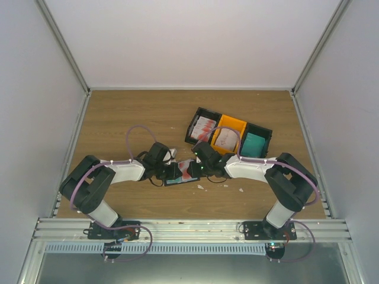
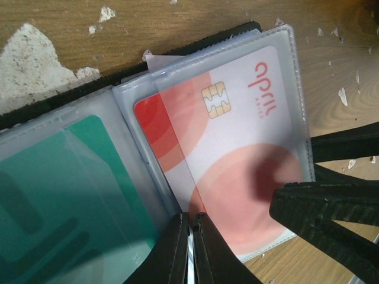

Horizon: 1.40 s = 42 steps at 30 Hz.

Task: Put the credit cards into the card holder
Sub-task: Insert the credit card into the card holder.

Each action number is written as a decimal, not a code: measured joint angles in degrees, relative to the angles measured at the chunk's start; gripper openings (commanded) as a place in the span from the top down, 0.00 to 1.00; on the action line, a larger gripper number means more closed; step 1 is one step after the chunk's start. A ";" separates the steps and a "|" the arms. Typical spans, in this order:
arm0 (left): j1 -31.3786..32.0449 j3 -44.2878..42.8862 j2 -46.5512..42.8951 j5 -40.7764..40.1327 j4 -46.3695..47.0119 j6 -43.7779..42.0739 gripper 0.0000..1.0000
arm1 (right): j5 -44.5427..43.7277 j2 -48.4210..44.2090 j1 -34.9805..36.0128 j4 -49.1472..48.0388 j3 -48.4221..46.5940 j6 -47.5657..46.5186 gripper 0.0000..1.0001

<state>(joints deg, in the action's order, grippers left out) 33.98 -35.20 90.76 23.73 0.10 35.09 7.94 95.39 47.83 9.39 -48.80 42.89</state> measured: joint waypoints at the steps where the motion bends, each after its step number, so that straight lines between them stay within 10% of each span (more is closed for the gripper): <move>1: 0.00 0.00 0.00 0.02 0.04 0.00 0.93 | 0.39 0.00 0.00 -0.26 0.00 0.07 0.74; 9: 0.00 0.00 0.00 0.02 0.11 -0.02 0.90 | 3.06 0.00 0.00 -2.25 0.66 0.52 0.83; 42: -1.84 3.17 -32.30 -16.50 -15.23 3.85 0.54 | 18.34 -4.57 0.98 -16.06 2.99 -3.61 0.35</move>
<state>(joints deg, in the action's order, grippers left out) 32.14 -32.03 58.46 7.22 -15.14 38.94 26.28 90.83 48.82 -6.68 -45.80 39.29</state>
